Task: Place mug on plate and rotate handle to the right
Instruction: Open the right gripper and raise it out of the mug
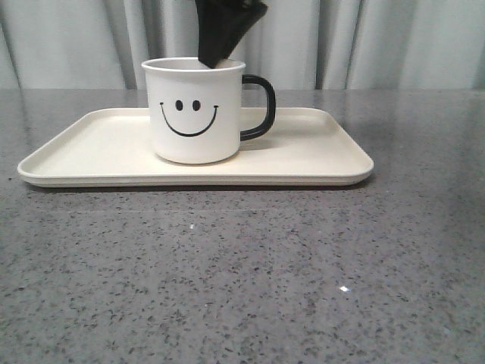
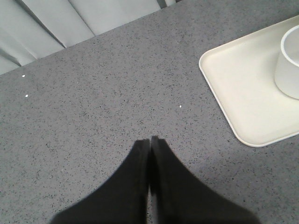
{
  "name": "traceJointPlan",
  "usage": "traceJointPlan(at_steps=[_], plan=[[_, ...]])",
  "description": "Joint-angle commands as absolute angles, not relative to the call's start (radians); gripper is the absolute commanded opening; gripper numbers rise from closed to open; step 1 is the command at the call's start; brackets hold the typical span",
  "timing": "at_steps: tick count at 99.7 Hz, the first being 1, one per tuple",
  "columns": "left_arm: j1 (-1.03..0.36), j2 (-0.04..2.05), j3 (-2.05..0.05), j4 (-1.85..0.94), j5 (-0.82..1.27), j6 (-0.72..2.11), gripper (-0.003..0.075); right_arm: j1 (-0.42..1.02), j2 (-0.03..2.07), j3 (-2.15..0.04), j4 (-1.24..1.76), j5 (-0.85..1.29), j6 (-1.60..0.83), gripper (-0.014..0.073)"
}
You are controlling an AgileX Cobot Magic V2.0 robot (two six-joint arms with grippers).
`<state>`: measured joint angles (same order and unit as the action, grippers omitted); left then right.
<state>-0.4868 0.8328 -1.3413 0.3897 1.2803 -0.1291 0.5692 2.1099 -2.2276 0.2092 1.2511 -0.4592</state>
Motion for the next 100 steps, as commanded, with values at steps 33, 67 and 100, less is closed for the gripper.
traceJointPlan(at_steps=[33,67,100], plan=[[-0.485,0.829,-1.361,0.404,1.26,-0.14,-0.002,0.548,1.909,-2.417,0.224,1.184,-0.384,0.0155],[-0.485,0.829,-1.361,0.406,1.258,-0.14,-0.002,0.417,1.635,-2.426,0.223,1.131,-0.337,0.015],[-0.485,0.829,-1.361,0.406,1.252,-0.14,-0.002,0.148,1.359,-2.326,0.192,1.128,-0.28,0.0064]])
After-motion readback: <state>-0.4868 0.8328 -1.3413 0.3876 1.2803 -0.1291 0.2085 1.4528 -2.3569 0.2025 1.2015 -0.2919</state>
